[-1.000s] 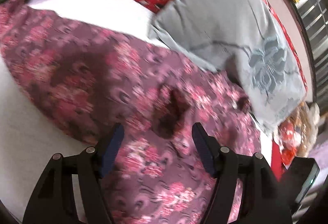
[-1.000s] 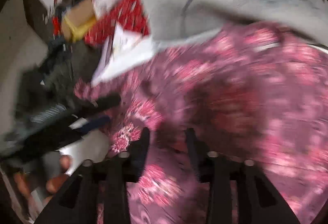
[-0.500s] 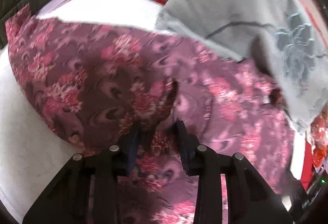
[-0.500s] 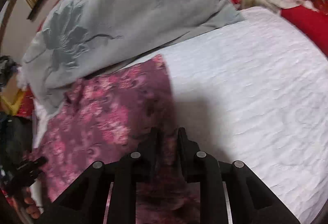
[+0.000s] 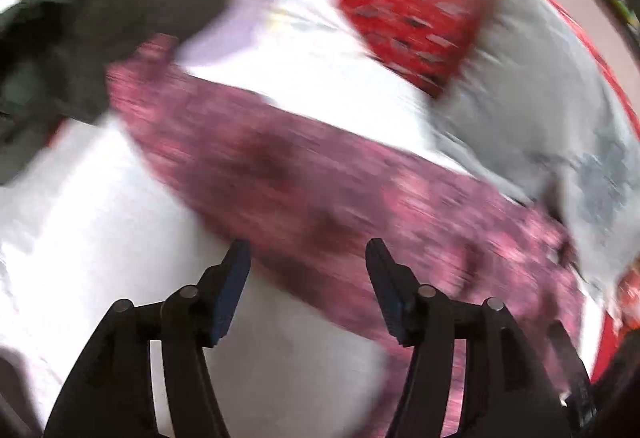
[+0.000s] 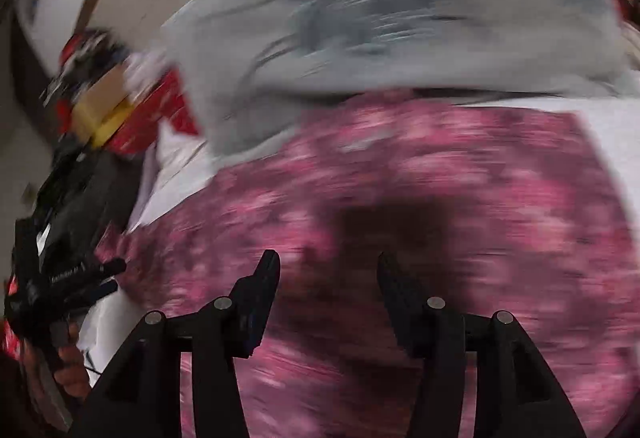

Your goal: Fold small clothes

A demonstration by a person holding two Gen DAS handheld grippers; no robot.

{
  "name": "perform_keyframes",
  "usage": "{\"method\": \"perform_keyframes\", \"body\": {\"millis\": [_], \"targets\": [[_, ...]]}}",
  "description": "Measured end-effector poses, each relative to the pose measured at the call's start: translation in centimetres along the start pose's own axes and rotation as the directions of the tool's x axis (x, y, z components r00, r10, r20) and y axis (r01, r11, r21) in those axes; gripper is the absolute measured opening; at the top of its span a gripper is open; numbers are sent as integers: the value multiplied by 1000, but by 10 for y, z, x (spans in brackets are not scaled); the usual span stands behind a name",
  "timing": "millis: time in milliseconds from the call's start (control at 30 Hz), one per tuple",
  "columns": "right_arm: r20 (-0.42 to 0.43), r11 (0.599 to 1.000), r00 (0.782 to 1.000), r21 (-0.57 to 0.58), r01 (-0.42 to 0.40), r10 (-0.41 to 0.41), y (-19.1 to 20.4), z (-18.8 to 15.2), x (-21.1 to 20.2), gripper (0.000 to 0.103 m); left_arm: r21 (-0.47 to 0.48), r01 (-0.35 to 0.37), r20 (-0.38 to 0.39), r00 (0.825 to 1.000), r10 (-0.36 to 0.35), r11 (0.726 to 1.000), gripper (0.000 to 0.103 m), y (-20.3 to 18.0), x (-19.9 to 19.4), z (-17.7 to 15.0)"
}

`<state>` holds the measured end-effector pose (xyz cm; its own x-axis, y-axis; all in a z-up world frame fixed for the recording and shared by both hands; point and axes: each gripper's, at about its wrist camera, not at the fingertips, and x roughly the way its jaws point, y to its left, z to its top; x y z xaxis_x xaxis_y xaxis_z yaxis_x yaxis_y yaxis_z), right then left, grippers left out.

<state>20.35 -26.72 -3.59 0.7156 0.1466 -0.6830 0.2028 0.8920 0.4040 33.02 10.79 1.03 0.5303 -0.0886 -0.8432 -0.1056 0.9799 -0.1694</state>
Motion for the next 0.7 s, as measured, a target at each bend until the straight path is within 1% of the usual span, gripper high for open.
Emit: {"method": "perform_keyframes", "body": {"millis": [67,133,167,200,233,267,333,367,500,567,600,633,667,700], "targets": [[-19,998,1000,-64,-22,20,35,-2,23,53,-46,-70,14,997,71,996,59,37,4,17],[-59,992,998,-120,-28,21,56,-7,45,52,-109,-111,8,994,112,988,60,81,11,37],[-86,990,996,-143,-19,7,63,-12,56,59,-137,-122,-4,992,123,983,60,97,17,45],[-89,985,996,-170,4,-20,70,-19,68,62,-166,-127,-21,992,125,978,60,113,24,52],[-34,975,999,-220,24,-33,77,-27,71,71,-192,-118,-38,993,112,974,60,127,32,59],[-18,965,999,-259,35,-41,83,-32,72,75,-207,-107,-55,994,98,972,60,134,40,65],[-28,955,997,-292,55,-66,91,-31,74,79,-236,-94,-85,993,76,967,60,146,59,75],[-31,952,997,-301,53,-66,93,-32,74,81,-239,-89,-91,994,69,967,60,148,65,78],[-32,956,999,-293,29,-40,92,-32,77,82,-211,-115,-114,989,92,971,60,143,96,89],[-31,960,999,-281,12,-22,85,-30,72,83,-212,-137,-98,988,119,968,60,143,107,94],[-30,962,999,-275,5,-14,85,-30,72,83,-222,-136,-70,990,123,966,59,143,109,96],[-29,963,1000,-269,-3,-5,84,-31,71,83,-231,-121,-48,992,113,966,51,143,109,98],[-28,965,1000,-263,-10,3,82,-31,71,83,-236,-101,-34,995,96,966,38,142,110,100],[-28,965,1000,-261,-15,7,81,-32,70,83,-236,-89,-33,996,84,968,12,141,111,101]]}}
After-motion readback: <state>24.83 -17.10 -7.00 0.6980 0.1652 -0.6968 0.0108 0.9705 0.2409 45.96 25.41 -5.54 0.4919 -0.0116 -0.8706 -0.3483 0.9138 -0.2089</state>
